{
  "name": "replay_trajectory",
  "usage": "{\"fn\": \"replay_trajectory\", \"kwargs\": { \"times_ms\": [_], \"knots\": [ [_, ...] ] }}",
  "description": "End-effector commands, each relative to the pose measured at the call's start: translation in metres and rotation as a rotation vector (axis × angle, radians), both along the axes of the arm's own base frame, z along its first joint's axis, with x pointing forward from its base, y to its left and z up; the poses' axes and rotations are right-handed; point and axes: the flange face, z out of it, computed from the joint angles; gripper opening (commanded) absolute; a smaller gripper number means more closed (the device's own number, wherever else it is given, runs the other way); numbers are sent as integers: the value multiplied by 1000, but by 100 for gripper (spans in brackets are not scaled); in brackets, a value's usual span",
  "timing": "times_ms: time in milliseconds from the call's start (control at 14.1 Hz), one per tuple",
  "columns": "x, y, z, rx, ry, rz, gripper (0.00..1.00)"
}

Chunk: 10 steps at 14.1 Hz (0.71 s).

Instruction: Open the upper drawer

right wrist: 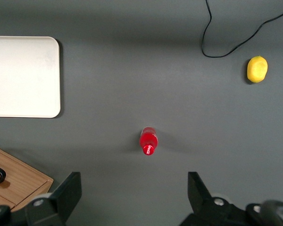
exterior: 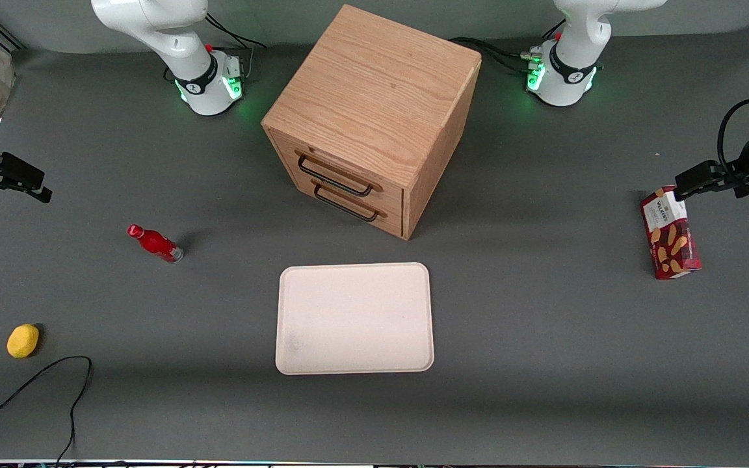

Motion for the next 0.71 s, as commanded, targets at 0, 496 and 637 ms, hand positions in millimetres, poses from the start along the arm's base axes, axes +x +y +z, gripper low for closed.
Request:
{"fn": "replay_trajectory", "kwargs": {
  "times_ms": [0,496,637],
  "knots": [
    [-3,0,6,-16,-1,23,100],
    [-2,1,5,-11,2,14,100],
    [0,2,3,-4,2,12,100]
  ]
}}
